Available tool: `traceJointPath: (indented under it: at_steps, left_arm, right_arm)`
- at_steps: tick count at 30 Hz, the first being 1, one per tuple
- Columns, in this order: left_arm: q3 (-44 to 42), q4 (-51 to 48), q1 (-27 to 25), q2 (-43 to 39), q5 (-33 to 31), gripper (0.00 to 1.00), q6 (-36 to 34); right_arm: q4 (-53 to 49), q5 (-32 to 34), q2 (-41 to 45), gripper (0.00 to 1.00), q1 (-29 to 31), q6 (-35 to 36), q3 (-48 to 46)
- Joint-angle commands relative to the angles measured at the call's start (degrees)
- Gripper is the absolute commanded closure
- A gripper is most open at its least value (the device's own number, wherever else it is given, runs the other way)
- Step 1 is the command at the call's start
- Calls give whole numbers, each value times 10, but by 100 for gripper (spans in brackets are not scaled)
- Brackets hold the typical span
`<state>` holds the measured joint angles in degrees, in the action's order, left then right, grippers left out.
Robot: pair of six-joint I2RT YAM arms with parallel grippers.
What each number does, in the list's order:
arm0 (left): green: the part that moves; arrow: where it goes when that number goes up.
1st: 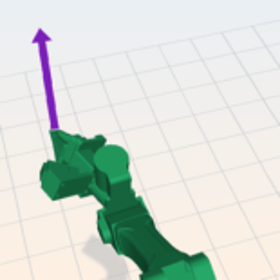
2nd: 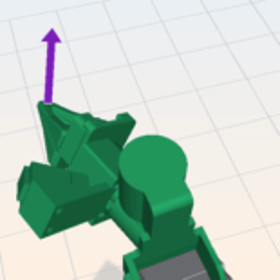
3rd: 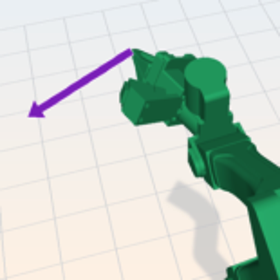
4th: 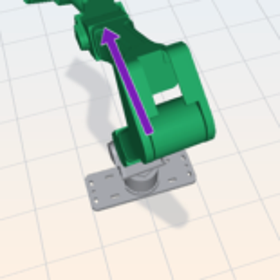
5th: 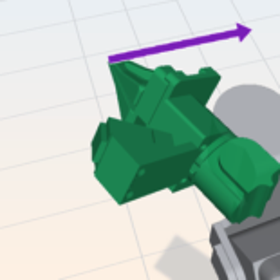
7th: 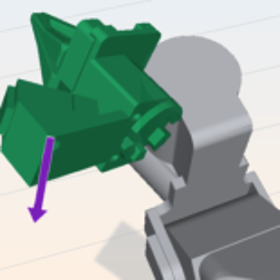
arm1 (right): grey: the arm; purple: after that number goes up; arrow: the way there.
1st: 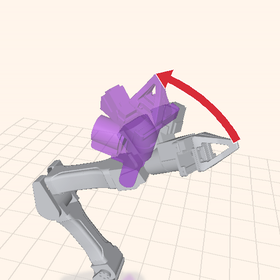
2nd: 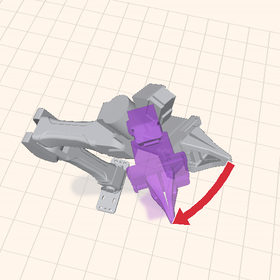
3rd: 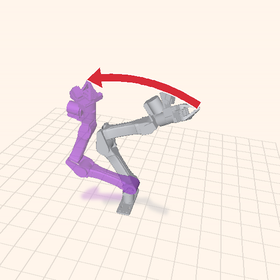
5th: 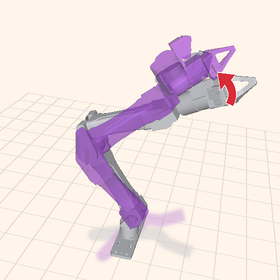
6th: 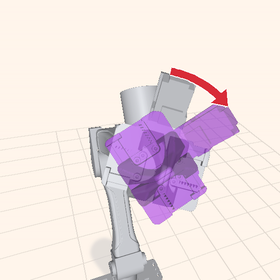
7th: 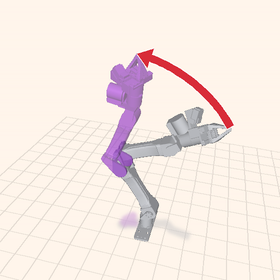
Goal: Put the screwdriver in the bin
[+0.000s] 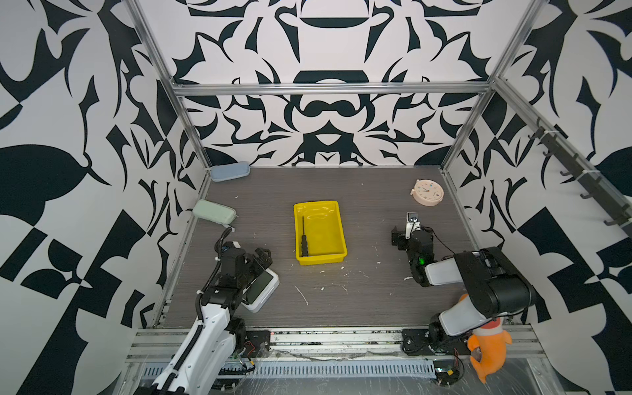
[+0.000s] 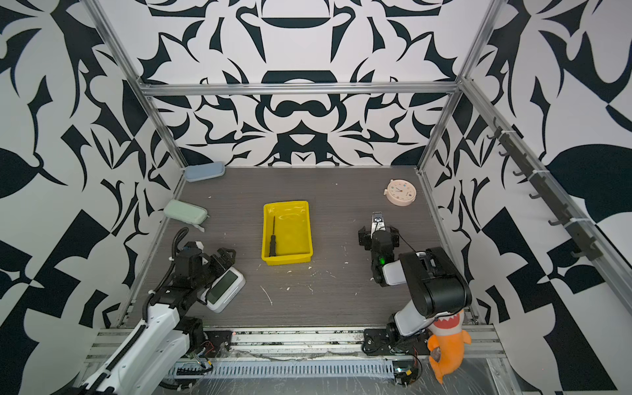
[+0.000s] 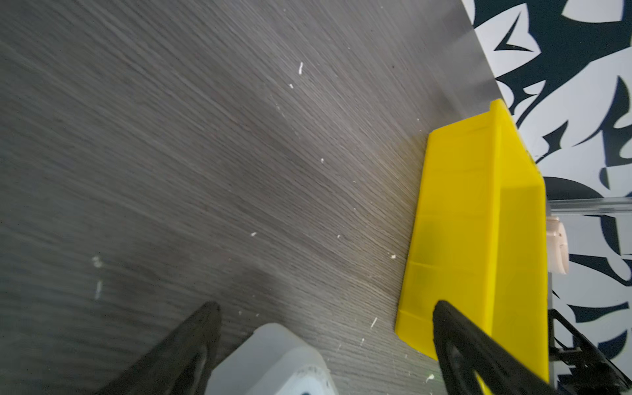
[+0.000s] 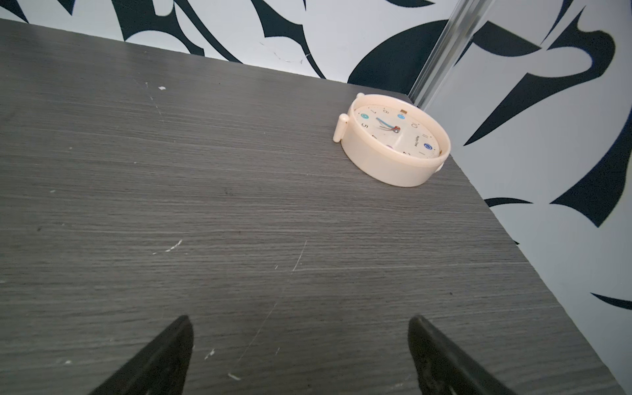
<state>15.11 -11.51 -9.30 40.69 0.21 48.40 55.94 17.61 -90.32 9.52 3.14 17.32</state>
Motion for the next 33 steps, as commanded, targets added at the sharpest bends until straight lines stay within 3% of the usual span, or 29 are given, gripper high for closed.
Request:
traceJointPath:
  at_steps: [1,7,13,16,20,25,28,33]
  left_arm:
    - [28,-33,-1,8,-57,1,11]
    - [80,-63,-1,17,-151,1,17]
    - [165,-65,-1,46,-159,1,-55]
    - [179,-44,-1,64,-209,1,-93]
    - [149,103,-1,83,-256,1,-220]
    - [74,310,-1,118,-198,1,-421]
    - [54,374,-1,152,-206,1,-465]
    - [58,391,-1,209,-220,1,-499]
  right_arm:
    - [2,-6,10,0,-2,-8,15]
    - [2,-6,10,0,-3,-8,14]
    - [2,-6,10,0,-4,-9,15]
    - [2,-6,10,0,-3,-8,14]
    - [2,-5,10,0,-3,-8,14]
    - [3,-5,9,0,-3,-8,14]
    - [3,-4,10,0,-3,-8,13]
    - [5,-3,9,0,-4,-8,13]
